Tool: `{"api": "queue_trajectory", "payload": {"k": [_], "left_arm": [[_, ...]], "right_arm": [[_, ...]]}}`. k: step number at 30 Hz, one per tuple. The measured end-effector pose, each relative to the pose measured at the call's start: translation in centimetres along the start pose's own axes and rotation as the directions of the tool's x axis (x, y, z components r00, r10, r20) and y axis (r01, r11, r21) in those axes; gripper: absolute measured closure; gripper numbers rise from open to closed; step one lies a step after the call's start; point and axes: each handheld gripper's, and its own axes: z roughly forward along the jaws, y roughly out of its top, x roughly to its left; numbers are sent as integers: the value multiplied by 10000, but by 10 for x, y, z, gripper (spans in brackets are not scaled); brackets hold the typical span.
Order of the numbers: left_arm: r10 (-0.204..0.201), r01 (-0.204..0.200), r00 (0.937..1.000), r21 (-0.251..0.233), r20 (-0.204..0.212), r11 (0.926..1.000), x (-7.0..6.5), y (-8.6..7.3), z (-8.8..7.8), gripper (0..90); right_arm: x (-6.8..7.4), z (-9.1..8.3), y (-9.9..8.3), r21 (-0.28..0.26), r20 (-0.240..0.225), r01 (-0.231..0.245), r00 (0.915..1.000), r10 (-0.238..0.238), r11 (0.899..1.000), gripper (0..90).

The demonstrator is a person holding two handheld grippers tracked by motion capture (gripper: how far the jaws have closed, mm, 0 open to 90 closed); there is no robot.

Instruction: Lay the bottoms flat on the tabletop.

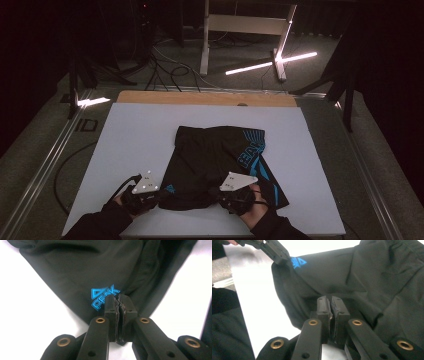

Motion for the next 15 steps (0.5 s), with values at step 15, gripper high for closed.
{"api": "queue_trajectory", "payload": {"k": [15], "left_arm": [[255,-244,9944,-114,1026,9996,-15,-16,-19,864]], "right_arm": [[17,-24,-27,179,-778,-31,9970,45,9998,863]]}}
